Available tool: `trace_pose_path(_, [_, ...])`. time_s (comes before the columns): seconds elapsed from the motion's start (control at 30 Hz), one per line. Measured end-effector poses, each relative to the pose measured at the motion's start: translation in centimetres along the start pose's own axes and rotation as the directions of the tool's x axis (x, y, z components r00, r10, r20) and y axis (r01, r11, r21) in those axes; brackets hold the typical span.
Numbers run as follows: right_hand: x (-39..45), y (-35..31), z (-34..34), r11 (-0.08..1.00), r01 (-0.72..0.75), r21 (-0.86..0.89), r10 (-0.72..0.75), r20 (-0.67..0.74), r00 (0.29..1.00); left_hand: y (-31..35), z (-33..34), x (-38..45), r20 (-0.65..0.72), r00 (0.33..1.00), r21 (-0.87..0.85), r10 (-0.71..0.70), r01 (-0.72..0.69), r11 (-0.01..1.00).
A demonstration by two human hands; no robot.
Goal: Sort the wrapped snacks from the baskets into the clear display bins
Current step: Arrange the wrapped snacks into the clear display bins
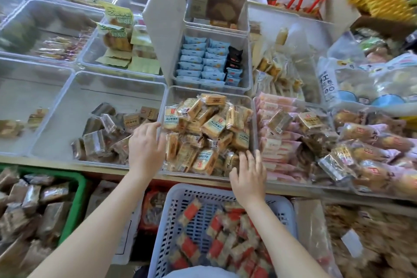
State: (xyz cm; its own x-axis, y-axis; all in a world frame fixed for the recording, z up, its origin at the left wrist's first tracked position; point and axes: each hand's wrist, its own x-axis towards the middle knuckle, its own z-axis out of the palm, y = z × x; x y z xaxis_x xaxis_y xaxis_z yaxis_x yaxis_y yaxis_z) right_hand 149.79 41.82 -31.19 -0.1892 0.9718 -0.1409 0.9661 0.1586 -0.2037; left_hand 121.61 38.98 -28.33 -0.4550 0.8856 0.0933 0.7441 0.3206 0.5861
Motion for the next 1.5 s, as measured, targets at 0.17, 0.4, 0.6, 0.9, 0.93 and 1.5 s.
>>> trace_pose_path(0.17, [2.1, 1.7, -3.0, 0.983, 0.013, 0.181, 0.041, -0.293, 0.955, 7.7, 3.0, -2.7, 0.078, 0.949, 0.008, 0.304, -0.306, 0.952])
trace_pose_path(0.4, [10.2, 9.4, -8.8, 0.936, -0.332, 0.117, 0.352, -0.32, 0.88, 12.3, 5.5, -3.1, 0.26, 0.904, 0.118, 0.341, -0.38, 0.917])
trace_pose_path(0.6, [11.8, 12.2, -9.1, 0.901, -0.403, 0.159, 0.433, -0.331, 0.838, 13.1, 5.4, -2.9, 0.307, 0.904, 0.206, 0.298, -0.368, 0.906])
trace_pose_path(0.9, [4.1, 4.6, -9.8, 0.83, 0.129, 0.542, 0.173, -0.472, 0.865, 14.4, 3.6, -3.2, 0.242, 0.893, 0.019, 0.38, -0.396, 0.918])
trace_pose_path(0.93, [3.2, 3.2, -9.6, 0.774, 0.156, 0.613, 0.088, -0.349, 0.933, 14.2, 3.2, -3.2, 0.228, 0.89, 0.004, 0.395, -0.407, 0.914])
trace_pose_path(1.5, [0.8, -8.7, -0.7, 0.919, 0.324, 0.224, -0.35, 0.084, 0.933, -2.7, -4.2, -2.9, 0.091, 0.993, 0.031, -0.081, 0.078, 0.996])
